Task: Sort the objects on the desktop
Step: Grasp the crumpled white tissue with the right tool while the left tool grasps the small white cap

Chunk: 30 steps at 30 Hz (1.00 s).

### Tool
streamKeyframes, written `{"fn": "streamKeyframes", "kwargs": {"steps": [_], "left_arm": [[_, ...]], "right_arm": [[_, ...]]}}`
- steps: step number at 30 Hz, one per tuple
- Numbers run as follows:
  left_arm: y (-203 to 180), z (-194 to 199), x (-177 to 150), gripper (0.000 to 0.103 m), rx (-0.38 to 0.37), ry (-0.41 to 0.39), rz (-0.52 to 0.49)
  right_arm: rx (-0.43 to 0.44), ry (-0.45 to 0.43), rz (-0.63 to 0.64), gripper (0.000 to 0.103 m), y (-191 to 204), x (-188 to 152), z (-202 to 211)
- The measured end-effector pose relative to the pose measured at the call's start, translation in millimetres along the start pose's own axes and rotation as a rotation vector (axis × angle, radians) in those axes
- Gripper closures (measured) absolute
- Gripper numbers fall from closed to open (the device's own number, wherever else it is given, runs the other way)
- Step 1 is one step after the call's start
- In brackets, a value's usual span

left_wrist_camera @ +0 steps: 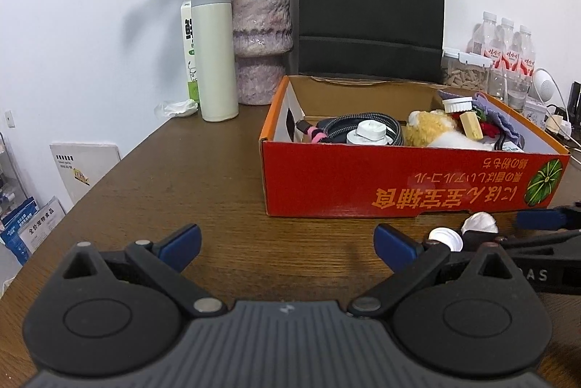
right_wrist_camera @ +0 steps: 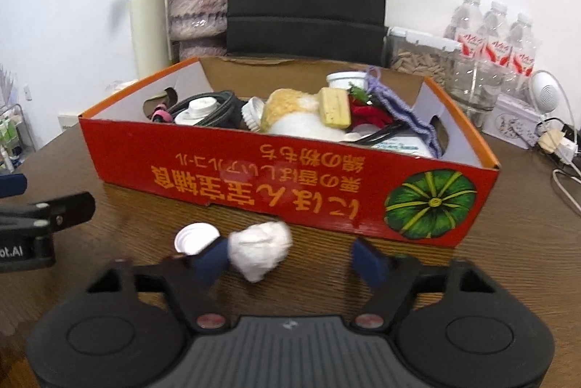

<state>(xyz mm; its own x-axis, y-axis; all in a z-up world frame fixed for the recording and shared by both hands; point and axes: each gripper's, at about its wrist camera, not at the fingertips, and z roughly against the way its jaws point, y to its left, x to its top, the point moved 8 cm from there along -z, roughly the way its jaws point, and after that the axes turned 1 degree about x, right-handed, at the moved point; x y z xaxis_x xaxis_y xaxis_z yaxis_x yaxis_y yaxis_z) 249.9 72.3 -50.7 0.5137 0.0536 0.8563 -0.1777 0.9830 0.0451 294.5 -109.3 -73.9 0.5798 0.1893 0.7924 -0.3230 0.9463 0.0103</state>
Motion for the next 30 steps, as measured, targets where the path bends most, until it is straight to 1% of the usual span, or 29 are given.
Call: {"fn": "streamKeyframes", "kwargs": {"steps": [1,2,3,4,6,11,19,23,27,30], "left_arm": [[-0.1,-0.3,-0.2,0.000,0.000,0.001,0.000],[-0.3,-0.4,-0.4,0.000,0.001,0.002,-0.001],[-0.3,-0.5,-0.4,0.000,0.001,0.002,-0.001],[-0.6,-0.8,-0.7,0.000,0.001,0.003,-0.001],[-1.0,-1.3,-1.4,0.000,0.002,0.004,-0.003],[-4.7,-1.6,-2.9,0.000,-0.012,0.004,-0.007],[-17.3,1.3,-4.6,0.000,-0.082,-0.003,-0.015],[-33.7,0.2,-6.6,0.000,-0.142,0.019,-0.031],[-57.2,-0.8,-7.5,0.000,-0.175,0.024,-0.083],[-72.9,-5.1,-7.3,0.000,-0.191,0.037,-0.098]], "right_arm": [[0.011,-0.003,0.000,0.050,1.1,1.0,-0.2],[0.022,-0.003,0.004,0.061,2.7,1.8,-0.1],[0.026,-0.004,0.008,0.069,3.7,2.7,0.1],[0.028,-0.005,0.014,0.070,4.6,2.6,0.3],[0.037,-0.007,0.024,0.081,6.0,2.3,1.2],[0.058,-0.023,0.026,0.083,5.2,2.1,6.0],[0.052,-0.065,0.004,0.083,-11.1,7.2,18.9],[0.040,-0.071,0.003,0.083,-23.0,7.9,22.3],[0.032,-0.075,-0.001,0.083,-33.5,7.4,24.8],[0.031,-0.077,0.000,0.083,-39.7,6.4,26.1]]}}
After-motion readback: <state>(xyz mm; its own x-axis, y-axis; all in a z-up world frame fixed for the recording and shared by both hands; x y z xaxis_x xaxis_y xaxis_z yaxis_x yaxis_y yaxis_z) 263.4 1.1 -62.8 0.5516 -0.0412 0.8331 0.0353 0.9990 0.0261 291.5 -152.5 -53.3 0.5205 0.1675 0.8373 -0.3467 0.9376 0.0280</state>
